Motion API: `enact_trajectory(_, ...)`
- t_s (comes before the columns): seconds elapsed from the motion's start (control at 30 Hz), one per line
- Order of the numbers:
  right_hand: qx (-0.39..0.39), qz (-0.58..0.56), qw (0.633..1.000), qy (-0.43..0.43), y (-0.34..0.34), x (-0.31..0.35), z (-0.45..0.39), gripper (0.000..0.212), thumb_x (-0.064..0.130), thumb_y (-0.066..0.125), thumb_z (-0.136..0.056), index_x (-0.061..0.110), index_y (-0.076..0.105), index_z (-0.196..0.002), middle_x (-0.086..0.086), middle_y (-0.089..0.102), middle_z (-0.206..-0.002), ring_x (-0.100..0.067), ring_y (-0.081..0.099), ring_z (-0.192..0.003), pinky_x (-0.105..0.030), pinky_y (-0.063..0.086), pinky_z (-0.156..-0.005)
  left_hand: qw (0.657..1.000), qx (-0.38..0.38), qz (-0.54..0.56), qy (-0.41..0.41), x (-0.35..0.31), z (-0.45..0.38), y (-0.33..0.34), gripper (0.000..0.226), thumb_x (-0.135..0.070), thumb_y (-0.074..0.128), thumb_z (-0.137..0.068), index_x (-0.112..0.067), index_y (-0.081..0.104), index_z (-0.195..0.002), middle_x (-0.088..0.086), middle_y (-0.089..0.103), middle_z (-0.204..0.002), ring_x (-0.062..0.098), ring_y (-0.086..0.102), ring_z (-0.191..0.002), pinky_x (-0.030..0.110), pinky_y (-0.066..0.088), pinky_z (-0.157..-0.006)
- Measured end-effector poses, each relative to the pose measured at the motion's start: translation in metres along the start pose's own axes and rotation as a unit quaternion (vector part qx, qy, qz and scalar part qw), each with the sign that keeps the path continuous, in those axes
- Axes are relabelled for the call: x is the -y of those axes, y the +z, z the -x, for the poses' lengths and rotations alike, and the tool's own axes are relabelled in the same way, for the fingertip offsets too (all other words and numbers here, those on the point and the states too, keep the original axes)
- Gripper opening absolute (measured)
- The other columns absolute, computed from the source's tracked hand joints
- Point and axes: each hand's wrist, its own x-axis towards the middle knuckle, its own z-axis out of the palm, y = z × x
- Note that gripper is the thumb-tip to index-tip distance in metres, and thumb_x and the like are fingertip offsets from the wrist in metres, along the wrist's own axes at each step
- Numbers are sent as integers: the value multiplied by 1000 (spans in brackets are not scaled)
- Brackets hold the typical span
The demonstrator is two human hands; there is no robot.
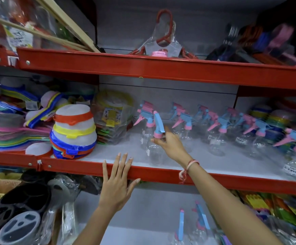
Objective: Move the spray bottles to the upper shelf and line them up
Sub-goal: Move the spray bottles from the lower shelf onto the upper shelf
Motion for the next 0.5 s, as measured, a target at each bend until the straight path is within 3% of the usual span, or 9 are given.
enact_trajectory(0.13,18,-33,999,13,8,-6,-2,47,31,63,-89,14,44,-128,-8,65,-118,-24,63,-108,-28,44,-82,1000,1,-4,1,1,-1,2,71,-62,23,-98,-16,28,-152,8,31,-159,27,22,-149,62,16,-115)
enact_trajectory(0.27,31,-66,997,33,15,-13,0,66,47,65,-83,18,37,-135,-4,58,-131,-23,54,-123,-29,43,-91,1000,4,1,0,1,-1,3,72,-63,23,-97,-17,27,-152,8,31,-160,27,20,-149,62,13,-116)
enact_trajectory(0.37,-89,19,994,57,33,-10,6,101,63,75,-62,8,34,-137,-11,44,-139,-29,41,-129,-36,37,-102,1000,6,3,-1,1,-1,4,72,-64,23,-97,-18,26,-152,7,31,-160,26,19,-150,60,10,-117)
enact_trajectory(0.43,-165,94,980,66,46,-9,9,102,69,74,-57,2,41,-126,-14,46,-128,-32,42,-122,-38,36,-102,1000,4,3,0,1,-2,3,72,-64,23,-97,-18,27,-152,8,31,-160,26,18,-150,59,8,-117)
enact_trajectory(0.5,-200,86,974,56,54,-11,11,87,62,77,-60,2,45,-114,-14,49,-117,-32,47,-113,-38,39,-95,1000,3,3,2,1,-2,3,72,-64,23,-97,-18,28,-152,8,31,-159,26,19,-149,58,7,-118)
